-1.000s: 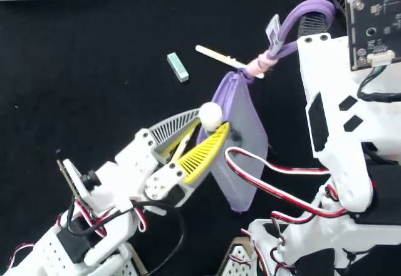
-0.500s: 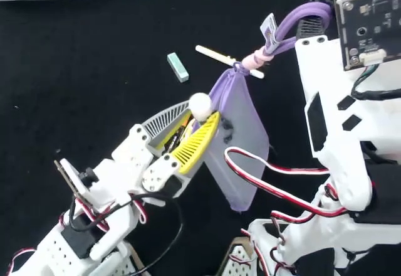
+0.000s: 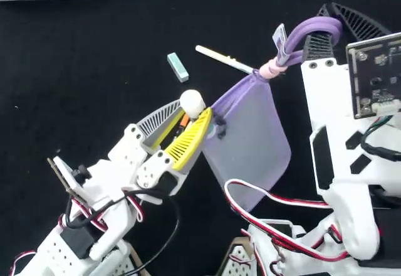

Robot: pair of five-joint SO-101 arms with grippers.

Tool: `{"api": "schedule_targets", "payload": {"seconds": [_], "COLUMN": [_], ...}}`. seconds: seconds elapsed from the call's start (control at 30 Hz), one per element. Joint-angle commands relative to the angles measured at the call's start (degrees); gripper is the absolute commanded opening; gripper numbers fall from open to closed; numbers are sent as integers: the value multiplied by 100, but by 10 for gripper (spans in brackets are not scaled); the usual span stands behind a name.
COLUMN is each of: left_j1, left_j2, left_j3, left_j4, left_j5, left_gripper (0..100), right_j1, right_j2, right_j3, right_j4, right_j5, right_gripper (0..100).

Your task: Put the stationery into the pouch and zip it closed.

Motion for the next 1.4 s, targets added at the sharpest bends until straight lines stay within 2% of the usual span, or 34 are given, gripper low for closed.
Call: {"api": "schedule_targets", "payload": {"seconds": [0.0, 0.47, 0.6, 0.83, 1.0, 1.37], "left_j1": [-31, -40, 4, 13, 136, 470], "left_j2": [-62, 0, 9, 686, 1609, 1741], "left_j3": [31, -1059, -919, -576, -734, -92], "left_j4": [-26, 167, 149, -615, -633, -598], "left_j5": [62, 35, 26, 26, 26, 26], "left_gripper": [29, 29, 29, 29, 29, 34], "right_j1": [44, 44, 44, 44, -193, -167], "right_j2": [-48, -48, -48, -75, -84, -84], "right_j3": [-198, -198, -198, -198, -207, -207], "right_j4": [18, 18, 18, 53, 88, 79], "right_j5": [35, 9, 9, 26, 53, 53], "right_gripper": [11, 11, 11, 11, 11, 11]}}
